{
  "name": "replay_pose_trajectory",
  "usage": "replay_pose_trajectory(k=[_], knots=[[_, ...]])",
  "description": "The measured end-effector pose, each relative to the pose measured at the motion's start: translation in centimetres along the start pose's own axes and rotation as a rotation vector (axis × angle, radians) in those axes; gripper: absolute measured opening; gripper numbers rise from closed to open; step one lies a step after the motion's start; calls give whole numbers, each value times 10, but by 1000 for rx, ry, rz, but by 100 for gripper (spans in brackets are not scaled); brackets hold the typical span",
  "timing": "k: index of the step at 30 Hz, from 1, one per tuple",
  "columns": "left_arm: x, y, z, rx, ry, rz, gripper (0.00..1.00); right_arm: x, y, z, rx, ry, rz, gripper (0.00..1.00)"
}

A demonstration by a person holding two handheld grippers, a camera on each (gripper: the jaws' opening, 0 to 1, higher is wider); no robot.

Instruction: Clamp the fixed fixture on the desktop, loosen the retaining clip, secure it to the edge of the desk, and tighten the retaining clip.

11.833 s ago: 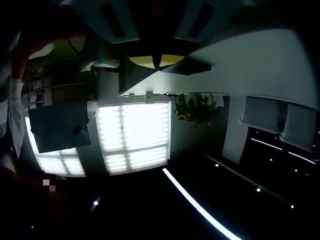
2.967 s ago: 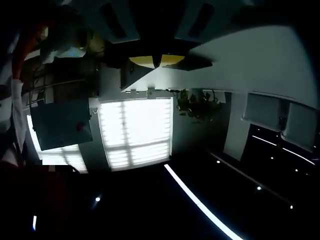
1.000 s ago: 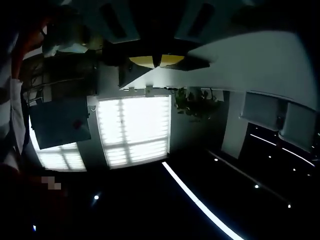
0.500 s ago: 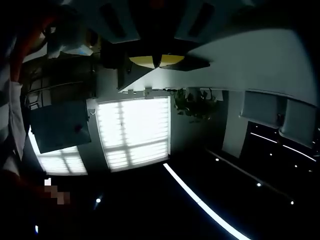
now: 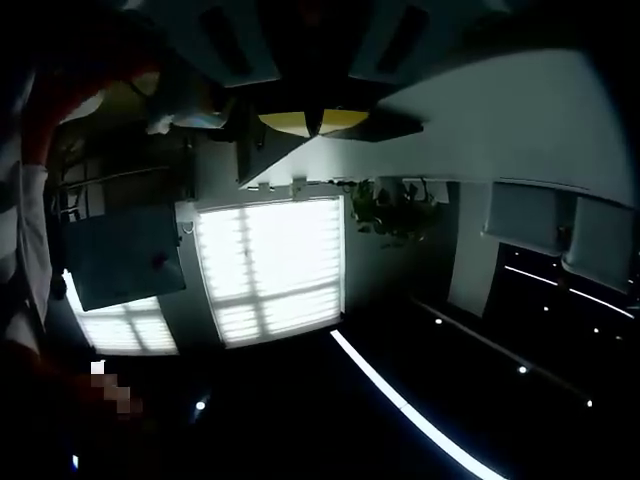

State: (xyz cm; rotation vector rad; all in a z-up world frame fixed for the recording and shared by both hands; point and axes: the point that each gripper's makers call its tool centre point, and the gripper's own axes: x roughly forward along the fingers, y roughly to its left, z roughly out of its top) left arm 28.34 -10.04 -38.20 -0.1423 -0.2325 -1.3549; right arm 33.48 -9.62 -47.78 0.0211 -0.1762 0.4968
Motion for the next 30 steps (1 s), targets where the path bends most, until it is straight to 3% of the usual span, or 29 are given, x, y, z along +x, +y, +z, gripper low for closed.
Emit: replay_pose_trajectory(k=[6,12,17,20,23,30], knots=[[2,-1,0,9,11,3,1,2,0,-3,87,15,61,23],[2,-1,0,6,13,0,1,-7,4,-4,129,7,15,24],[2,-1,0,7,12,-1,1,-16,-1,-1,28,8,-176,40],[3,-2,0,4,7,-4,1,-20,4,-2,23,12,-269,40],[5,-3,0,5,8,-2,1,-26,-1,-9,-21,54,-414,40],[5,-3,0,11,8,-6,1,-15,-3,3,-24,20,-488,40]])
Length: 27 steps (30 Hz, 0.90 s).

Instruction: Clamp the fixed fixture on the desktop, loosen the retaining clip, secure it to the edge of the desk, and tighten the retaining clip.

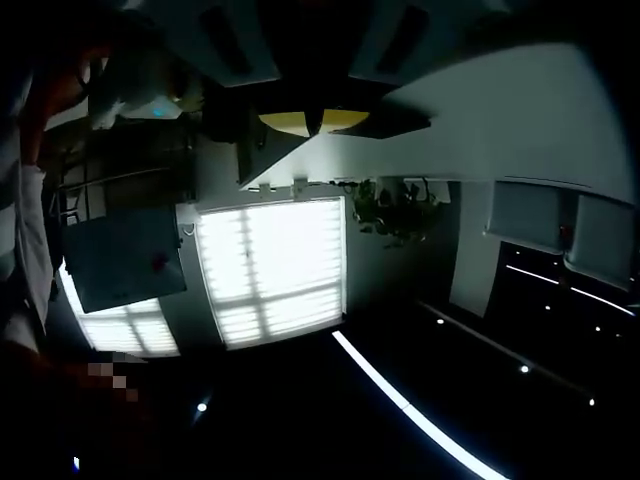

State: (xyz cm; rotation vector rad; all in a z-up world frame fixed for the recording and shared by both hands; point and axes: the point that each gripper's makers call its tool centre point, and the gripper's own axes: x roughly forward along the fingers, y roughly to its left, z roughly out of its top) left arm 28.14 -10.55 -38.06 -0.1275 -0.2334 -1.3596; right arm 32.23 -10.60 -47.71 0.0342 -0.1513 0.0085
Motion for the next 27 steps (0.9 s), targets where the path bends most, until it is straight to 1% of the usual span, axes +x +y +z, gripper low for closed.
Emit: replay_pose_trajectory(k=[2,6,8,9,11,13,14,15,17,20,22,23,24,25,27], knots=[[0,0,0,-8,-7,0,1,5,-3,8,12,-30,-28,40],[0,1,1,-12,-13,1,1,13,2,10,13,-31,-36,38],[0,1,1,-12,-12,1,1,15,6,9,1,-25,-39,37],[0,0,1,-11,-11,0,1,16,8,10,-12,-34,-39,36],[0,0,1,-10,-10,-2,1,18,12,10,-26,-39,-34,32],[0,0,1,-10,-9,-3,1,18,9,9,-53,-37,-53,27],[0,1,1,-12,-10,-3,1,18,6,9,-43,-41,-52,26],[0,1,1,-14,-11,-3,1,19,7,9,-13,-45,-32,26],[0,1,0,-15,-11,-5,1,18,4,9,-12,-43,-20,26],[0,1,1,-19,-15,-6,1,18,7,9,-14,-49,45,26],[0,1,0,-17,-12,-7,1,20,10,9,-37,-52,121,26],[0,1,0,-14,-10,-7,1,20,12,9,-20,-52,171,26],[0,1,0,-14,-9,-8,1,22,12,8,-4,-40,241,26],[0,1,0,-19,-11,-7,1,22,13,7,1,-28,277,26],[0,2,1,-32,-21,-1,1,22,16,5,29,6,386,25]])
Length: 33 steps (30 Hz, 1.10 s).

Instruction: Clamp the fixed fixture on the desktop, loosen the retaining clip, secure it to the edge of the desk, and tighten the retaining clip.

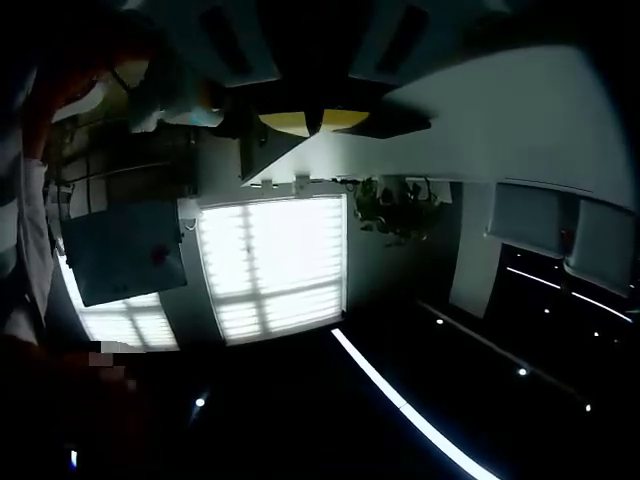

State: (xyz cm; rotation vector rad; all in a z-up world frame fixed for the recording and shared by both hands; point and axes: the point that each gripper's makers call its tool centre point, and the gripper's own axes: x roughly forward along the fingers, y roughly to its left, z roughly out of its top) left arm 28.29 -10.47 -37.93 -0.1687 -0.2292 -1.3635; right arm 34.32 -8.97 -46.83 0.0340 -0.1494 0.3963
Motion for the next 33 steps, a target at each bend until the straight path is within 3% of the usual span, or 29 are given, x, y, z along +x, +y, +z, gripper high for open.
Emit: replay_pose_trajectory(k=[3,5,9,12,14,17,20,23,26,28,33], knots=[[0,1,1,-24,-16,5,1,0,2,-2,34,32,106,25],[0,1,1,-23,-16,7,1,0,3,-2,8,43,153,25],[0,0,1,-12,-7,8,1,-1,6,-4,-27,37,164,25],[0,1,1,-11,-7,7,1,-4,0,-7,-26,28,47,27],[-1,1,1,-8,-8,8,1,-7,-8,-9,-20,3,-72,39],[-1,0,1,-11,-15,7,1,-14,-1,-12,73,-36,-174,47],[-1,1,2,-23,-20,10,1,-14,6,-16,125,-52,-231,43],[-1,1,2,-22,-20,10,1,-11,0,-9,60,-73,-316,43],[-1,1,2,-23,-25,13,1,-8,-5,-2,47,-81,-353,42],[-1,1,2,-26,-31,16,1,-7,-10,-2,36,-56,-390,39],[-1,1,3,-29,-36,16,1,-5,-11,2,-22,-53,-401,28]])
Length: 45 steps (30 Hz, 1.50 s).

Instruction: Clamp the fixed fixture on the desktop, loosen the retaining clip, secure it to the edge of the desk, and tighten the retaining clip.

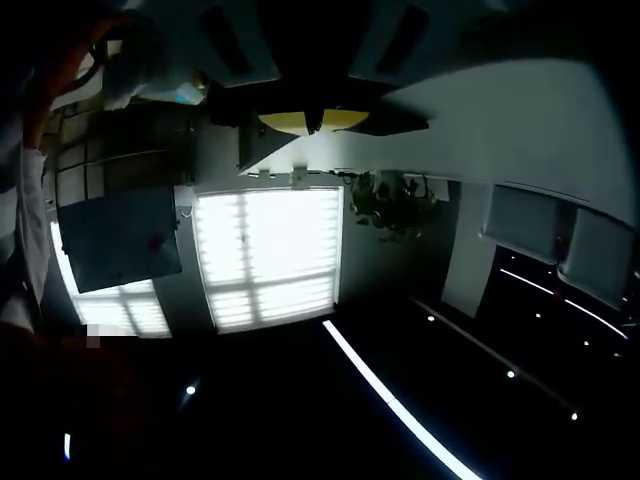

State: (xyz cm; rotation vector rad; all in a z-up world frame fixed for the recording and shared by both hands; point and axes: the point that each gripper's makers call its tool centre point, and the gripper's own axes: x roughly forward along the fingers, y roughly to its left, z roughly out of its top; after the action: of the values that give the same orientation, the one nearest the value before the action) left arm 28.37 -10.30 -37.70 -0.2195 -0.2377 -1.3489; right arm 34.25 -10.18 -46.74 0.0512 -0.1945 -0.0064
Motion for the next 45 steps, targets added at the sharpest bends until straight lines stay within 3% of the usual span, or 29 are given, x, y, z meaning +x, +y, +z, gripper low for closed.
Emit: replay_pose_trajectory(k=[3,6,10,11,13,16,20,23,28,31,35,38,41,45], knots=[[0,0,0,1,1,0,1,-1,1,0,-36,0,13,27],[0,0,0,0,-2,0,1,-1,3,-1,-33,-5,77,27],[0,0,0,0,-5,-1,1,0,7,-2,-74,-14,240,27],[0,0,0,1,-4,-1,1,-1,10,-3,-17,3,306,27],[0,0,-1,3,0,-1,1,-2,12,-7,-38,50,427,27],[0,0,-1,0,-1,-1,1,-5,14,-10,-7,90,541,26],[0,-1,-1,2,1,4,1,-4,11,-11,37,80,606,26],[0,-1,-3,8,12,3,1,-6,14,-12,67,59,593,26],[0,-1,-4,9,18,1,1,-11,10,-8,27,14,478,29],[0,-1,-4,11,19,-1,1,-15,9,-7,37,-3,365,40],[0,-2,-4,9,18,-2,1,-18,13,-6,117,-23,218,42],[0,-2,-4,14,22,-2,1,-16,6,-8,55,-19,102,42],[0,-2,-4,22,26,-1,1,-11,3,-9,32,-4,50,42],[-1,-1,-2,17,18,-1,1,-9,2,-1,43,-26,34,40]])
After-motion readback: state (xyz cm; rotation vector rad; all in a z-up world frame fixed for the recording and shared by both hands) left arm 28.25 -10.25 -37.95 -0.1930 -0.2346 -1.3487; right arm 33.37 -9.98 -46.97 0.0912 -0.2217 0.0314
